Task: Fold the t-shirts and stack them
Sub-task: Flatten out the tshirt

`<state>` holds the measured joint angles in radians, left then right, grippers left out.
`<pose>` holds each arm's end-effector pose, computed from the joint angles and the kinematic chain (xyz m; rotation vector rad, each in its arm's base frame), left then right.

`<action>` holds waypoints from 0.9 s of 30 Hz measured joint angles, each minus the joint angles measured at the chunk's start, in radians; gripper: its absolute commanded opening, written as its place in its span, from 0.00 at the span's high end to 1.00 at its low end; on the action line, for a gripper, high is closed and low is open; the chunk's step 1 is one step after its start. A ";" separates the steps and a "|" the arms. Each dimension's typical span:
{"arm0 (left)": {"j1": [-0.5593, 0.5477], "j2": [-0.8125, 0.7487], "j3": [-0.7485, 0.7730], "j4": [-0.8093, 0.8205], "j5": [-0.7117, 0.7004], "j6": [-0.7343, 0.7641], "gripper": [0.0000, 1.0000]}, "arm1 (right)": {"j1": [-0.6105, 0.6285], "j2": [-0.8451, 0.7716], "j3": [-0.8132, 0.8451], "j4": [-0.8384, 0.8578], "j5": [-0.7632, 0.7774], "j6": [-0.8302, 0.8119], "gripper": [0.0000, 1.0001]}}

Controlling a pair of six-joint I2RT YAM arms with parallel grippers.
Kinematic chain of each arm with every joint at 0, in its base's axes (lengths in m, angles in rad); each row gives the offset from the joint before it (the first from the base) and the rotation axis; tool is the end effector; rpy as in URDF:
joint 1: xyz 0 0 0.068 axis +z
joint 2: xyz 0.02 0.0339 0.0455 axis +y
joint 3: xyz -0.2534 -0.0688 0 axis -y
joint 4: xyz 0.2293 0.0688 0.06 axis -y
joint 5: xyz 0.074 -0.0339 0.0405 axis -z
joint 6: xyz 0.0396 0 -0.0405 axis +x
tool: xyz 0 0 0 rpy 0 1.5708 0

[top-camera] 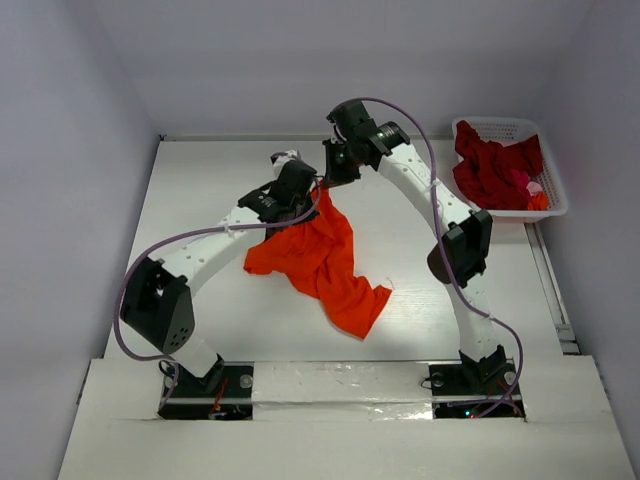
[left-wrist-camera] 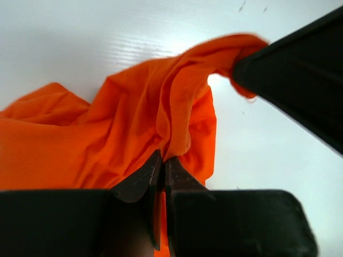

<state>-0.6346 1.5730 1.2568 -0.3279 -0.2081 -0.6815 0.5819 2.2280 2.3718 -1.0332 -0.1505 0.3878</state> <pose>0.2845 -0.1993 0.2849 -0.1695 2.2385 -0.4998 0.3847 0.2602 0.3185 -0.3141 2.5249 0.5899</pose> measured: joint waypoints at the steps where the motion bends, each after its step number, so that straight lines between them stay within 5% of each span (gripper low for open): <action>1: 0.000 -0.004 0.022 -0.023 -0.013 0.002 1.00 | 0.000 -0.002 0.000 0.000 0.000 0.000 1.00; 5: 0.003 -0.039 0.094 -0.122 -0.062 0.014 1.00 | 0.000 -0.005 0.000 0.002 0.001 -0.001 0.61; 6: 0.005 -0.045 0.102 -0.148 -0.071 0.016 1.00 | 0.000 -0.005 0.000 0.003 -0.002 -0.004 0.22; 7: 0.010 -0.060 0.121 -0.164 -0.079 0.019 1.00 | 0.000 -0.006 0.000 0.003 -0.001 -0.003 0.04; 20: 0.140 -0.071 0.390 -0.482 -0.249 0.127 1.00 | -0.016 -0.092 -0.087 0.016 0.027 -0.026 0.00; 27: 0.222 -0.155 0.364 -0.569 -0.329 0.158 1.00 | -0.021 -0.163 -0.236 0.049 0.042 -0.029 0.00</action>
<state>-0.4129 1.4181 1.6203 -0.8967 -0.5373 -0.5232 0.5610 2.0655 2.1357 -0.9844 -0.1085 0.3588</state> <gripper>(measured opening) 0.007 0.995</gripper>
